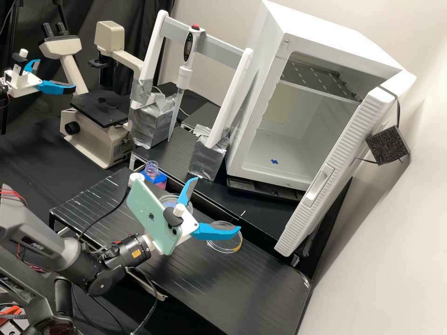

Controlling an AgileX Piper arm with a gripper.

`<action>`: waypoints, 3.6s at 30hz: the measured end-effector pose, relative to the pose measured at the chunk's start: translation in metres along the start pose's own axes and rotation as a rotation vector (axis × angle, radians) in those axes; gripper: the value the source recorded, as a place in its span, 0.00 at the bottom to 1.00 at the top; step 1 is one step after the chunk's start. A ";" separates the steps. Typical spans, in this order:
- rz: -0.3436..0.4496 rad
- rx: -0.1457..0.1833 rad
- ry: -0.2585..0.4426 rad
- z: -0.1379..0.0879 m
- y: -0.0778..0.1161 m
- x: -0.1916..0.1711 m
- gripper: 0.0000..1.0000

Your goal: Close the lid

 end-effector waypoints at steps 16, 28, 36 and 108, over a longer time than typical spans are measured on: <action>-0.035 -0.083 -0.177 0.032 -0.009 0.009 1.00; -0.081 -0.114 -0.220 0.042 -0.018 0.016 1.00; -0.096 -0.155 -0.226 0.047 -0.022 0.020 1.00; -0.065 -0.085 -0.104 0.021 -0.009 0.003 0.00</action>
